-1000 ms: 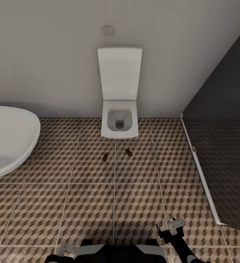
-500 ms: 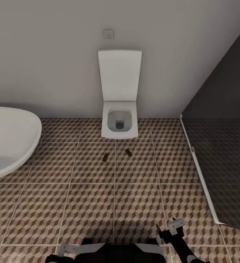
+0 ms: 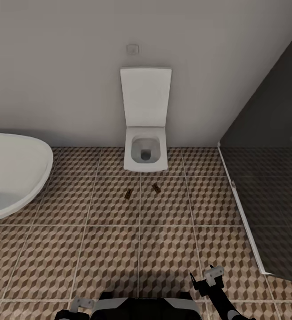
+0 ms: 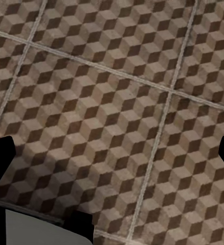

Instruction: Take the four mousetraps from the cabinet in the bathroom and place them on the bathroom floor. Make sure all four end up on the same floor surface, and ensure that at least two of them are either under or directly next to the same bathroom sink.

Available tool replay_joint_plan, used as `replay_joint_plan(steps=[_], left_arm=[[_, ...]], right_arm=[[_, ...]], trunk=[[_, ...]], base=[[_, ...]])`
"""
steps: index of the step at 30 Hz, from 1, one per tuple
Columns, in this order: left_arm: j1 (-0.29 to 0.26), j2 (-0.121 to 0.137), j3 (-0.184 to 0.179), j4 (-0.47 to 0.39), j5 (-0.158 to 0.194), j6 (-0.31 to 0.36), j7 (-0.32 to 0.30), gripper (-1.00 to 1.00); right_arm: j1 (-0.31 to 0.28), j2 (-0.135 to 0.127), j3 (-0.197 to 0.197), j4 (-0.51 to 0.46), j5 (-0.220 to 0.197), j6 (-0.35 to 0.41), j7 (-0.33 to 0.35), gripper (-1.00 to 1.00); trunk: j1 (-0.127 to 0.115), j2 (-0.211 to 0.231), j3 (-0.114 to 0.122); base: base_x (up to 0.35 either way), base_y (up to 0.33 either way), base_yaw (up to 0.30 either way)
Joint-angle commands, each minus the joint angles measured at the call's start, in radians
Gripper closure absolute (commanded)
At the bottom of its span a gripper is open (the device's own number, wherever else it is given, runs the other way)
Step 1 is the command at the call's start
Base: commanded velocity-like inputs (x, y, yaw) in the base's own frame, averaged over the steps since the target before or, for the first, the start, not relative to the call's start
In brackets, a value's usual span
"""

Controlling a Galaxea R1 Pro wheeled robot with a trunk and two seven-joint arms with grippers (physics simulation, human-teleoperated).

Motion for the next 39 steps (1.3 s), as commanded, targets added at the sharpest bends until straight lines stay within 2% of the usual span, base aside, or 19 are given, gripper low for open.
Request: replay_joint_plan(steps=[1,22,39], left_arm=[[0.0,0.001,-0.009,-0.002,0.008,0.001,0.005,-1.0],[0.0,-0.001,-0.009,0.0,0.009,0.001,0.005,-1.0],[0.0,-0.014,-0.009,0.018,0.008,0.001,0.005,-1.0]], right_arm=[[0.0,0.0,0.002,0.001,0.006,-0.002,-0.005,-1.0],[0.0,0.0,0.002,0.001,0.006,-0.004,-0.005,-1.0],[0.0,0.0,0.002,0.002,0.006,-0.004,-0.005,-1.0]], trunk=[[-0.004,0.006,0.004],[-0.084,0.153,0.103],[-0.084,0.153,0.13]], base=[[0.0,0.0,0.0],[0.0,0.0,0.0],[0.0,0.0,0.0]])
